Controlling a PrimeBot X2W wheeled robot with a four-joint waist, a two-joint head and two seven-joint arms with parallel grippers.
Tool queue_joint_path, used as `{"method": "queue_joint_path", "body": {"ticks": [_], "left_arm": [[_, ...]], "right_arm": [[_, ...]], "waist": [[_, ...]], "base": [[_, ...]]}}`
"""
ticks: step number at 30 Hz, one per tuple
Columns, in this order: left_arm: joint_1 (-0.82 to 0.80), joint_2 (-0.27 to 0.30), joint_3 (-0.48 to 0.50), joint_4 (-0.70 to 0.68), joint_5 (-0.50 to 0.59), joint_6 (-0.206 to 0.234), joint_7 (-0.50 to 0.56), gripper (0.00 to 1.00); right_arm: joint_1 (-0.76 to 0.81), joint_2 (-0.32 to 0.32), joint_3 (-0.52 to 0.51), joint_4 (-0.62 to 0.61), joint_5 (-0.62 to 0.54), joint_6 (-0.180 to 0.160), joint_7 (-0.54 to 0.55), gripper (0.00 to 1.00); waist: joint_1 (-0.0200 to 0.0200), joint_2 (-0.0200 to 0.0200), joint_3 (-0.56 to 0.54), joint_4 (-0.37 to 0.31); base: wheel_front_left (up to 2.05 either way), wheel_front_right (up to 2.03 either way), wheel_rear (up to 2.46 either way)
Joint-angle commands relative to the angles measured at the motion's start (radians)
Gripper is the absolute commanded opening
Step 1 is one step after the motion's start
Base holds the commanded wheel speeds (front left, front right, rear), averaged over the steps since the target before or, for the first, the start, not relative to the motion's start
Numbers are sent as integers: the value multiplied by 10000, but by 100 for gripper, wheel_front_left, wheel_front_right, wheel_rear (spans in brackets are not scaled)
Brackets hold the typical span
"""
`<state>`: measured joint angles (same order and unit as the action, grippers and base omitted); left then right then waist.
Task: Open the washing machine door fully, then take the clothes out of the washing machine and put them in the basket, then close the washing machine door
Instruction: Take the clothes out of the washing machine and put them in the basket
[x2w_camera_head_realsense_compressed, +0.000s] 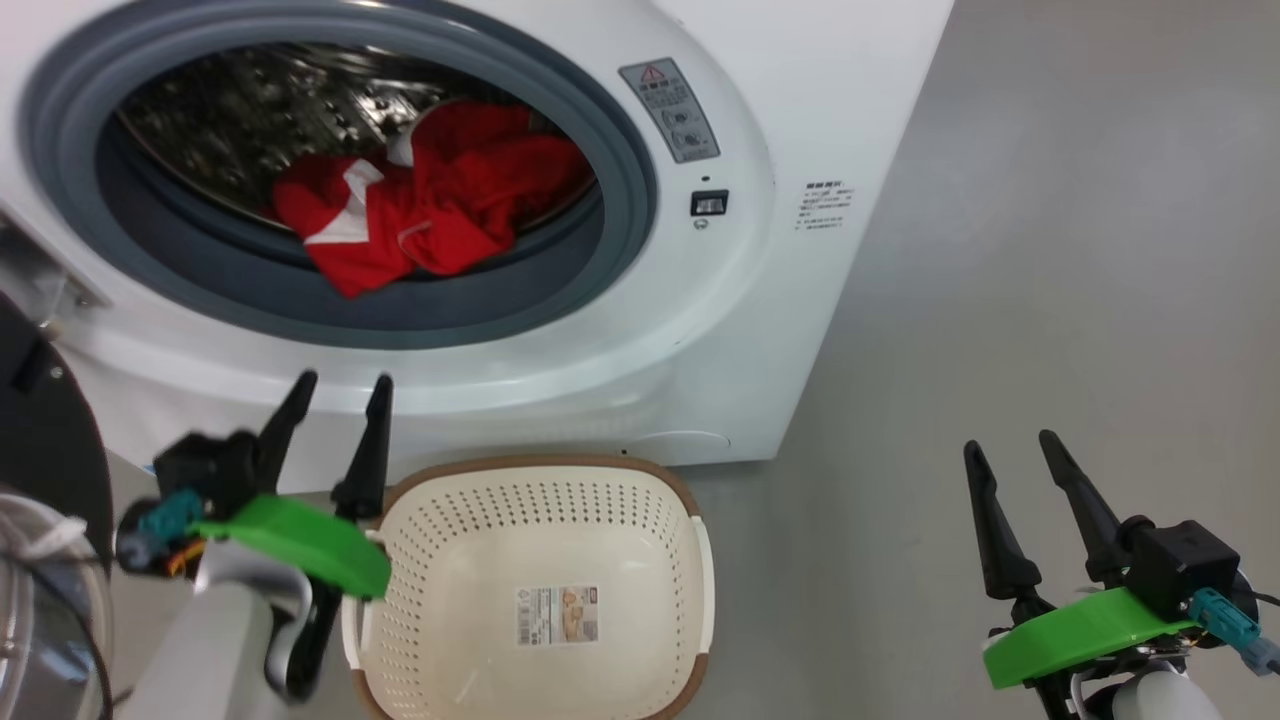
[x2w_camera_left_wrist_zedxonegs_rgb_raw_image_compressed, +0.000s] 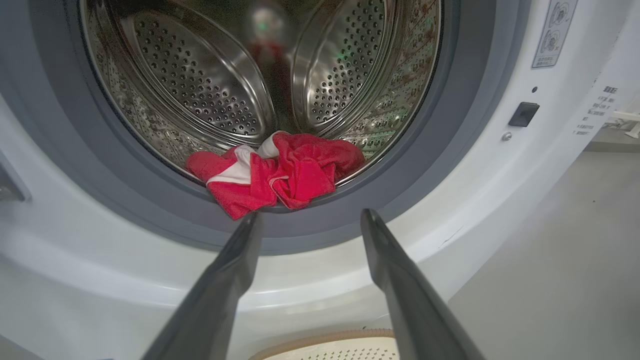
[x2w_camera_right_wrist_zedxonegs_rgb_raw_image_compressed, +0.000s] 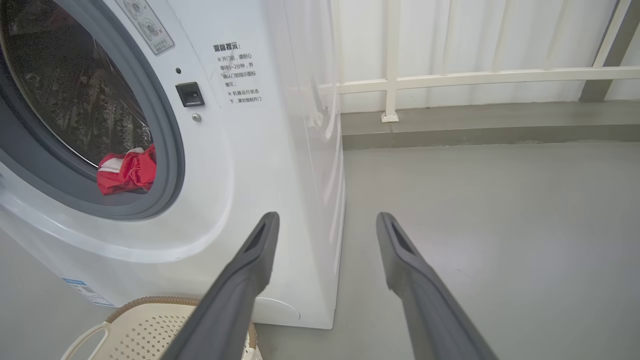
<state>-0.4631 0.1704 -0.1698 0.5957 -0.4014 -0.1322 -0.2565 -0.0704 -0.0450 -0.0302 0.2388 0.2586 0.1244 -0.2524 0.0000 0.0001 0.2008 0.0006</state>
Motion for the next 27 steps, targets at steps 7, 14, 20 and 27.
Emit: {"method": "queue_joint_path", "body": {"ticks": [7, 14, 20, 27], "left_arm": [[-2599, 127, -206, 1674, 281, 20, 157, 100], [-4329, 187, -400, 3233, 281, 18, 368, 100], [-5265, 279, -504, 4291, 309, 18, 486, 100], [-6365, 386, -662, 5528, 306, 17, 627, 100]], "right_arm": [[-760, -54, 516, -337, 328, 63, -94, 100], [-1191, -53, 696, -396, 501, 63, -94, 100], [-1408, -53, 769, -452, 625, 63, -94, 100], [-1735, -53, 950, -502, 768, 63, -94, 100]], "waist": [[0, -1, 952, -520], [0, -1, 1617, -874], [0, -1, 2011, -1053], [0, -1, 2479, -1305]], "base": [[0, 0, 0], [0, 0, 0], [0, 0, 0], [0, 0, 0]]}}
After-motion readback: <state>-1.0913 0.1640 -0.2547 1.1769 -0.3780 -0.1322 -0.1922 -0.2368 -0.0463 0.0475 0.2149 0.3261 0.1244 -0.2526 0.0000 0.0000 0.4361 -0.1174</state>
